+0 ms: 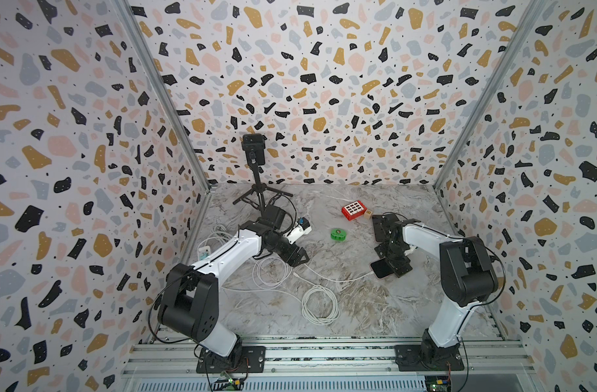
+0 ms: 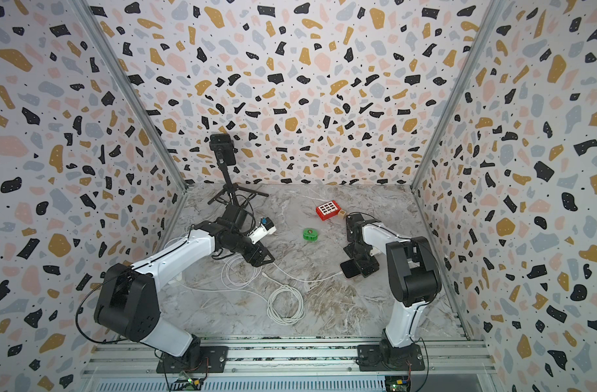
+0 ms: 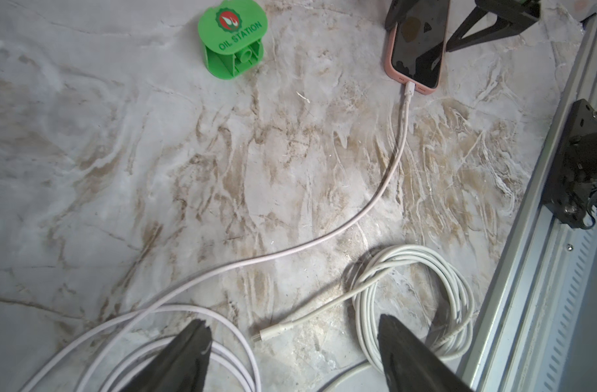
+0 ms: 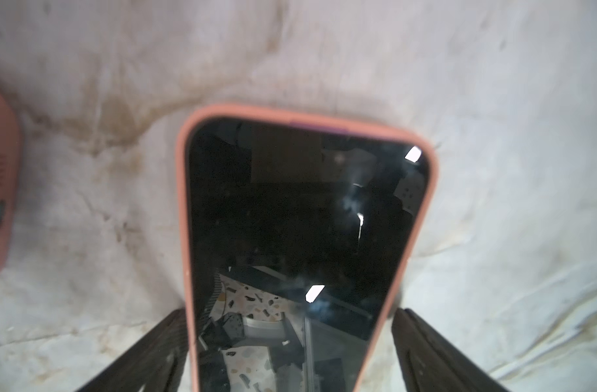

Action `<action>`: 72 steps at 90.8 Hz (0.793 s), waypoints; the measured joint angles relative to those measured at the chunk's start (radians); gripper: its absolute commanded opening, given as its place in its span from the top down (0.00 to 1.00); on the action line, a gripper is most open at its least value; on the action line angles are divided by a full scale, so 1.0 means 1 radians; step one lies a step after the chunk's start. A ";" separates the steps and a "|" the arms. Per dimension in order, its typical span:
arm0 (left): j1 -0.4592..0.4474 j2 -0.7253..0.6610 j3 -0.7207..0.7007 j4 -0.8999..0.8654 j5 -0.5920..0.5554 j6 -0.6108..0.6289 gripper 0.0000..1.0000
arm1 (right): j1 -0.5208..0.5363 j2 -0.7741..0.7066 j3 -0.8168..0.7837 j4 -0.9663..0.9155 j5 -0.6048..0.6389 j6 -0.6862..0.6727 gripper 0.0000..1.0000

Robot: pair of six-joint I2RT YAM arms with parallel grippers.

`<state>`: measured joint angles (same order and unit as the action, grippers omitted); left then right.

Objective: Plug the charging cable into the phone
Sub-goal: Adjust the phone at the center of the board, then pick up the charging cable from the center of the board.

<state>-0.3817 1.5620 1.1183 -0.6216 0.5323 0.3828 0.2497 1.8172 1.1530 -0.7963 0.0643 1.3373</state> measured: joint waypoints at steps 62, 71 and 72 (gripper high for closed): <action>0.329 -0.091 -0.068 -0.024 -0.029 -0.004 0.21 | 0.414 -0.183 0.172 -0.020 -0.341 -1.019 0.25; 0.388 -0.116 -0.069 -0.021 -0.016 -0.021 0.23 | 0.499 -0.121 0.173 0.060 -0.484 -1.111 0.33; 0.391 -0.119 -0.069 -0.020 -0.015 -0.022 0.23 | 0.505 -0.114 0.173 0.068 -0.496 -1.115 0.33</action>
<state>0.0090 1.4429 1.0489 -0.6415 0.5171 0.3607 0.7547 1.7035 1.3262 -0.7284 -0.4320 0.2218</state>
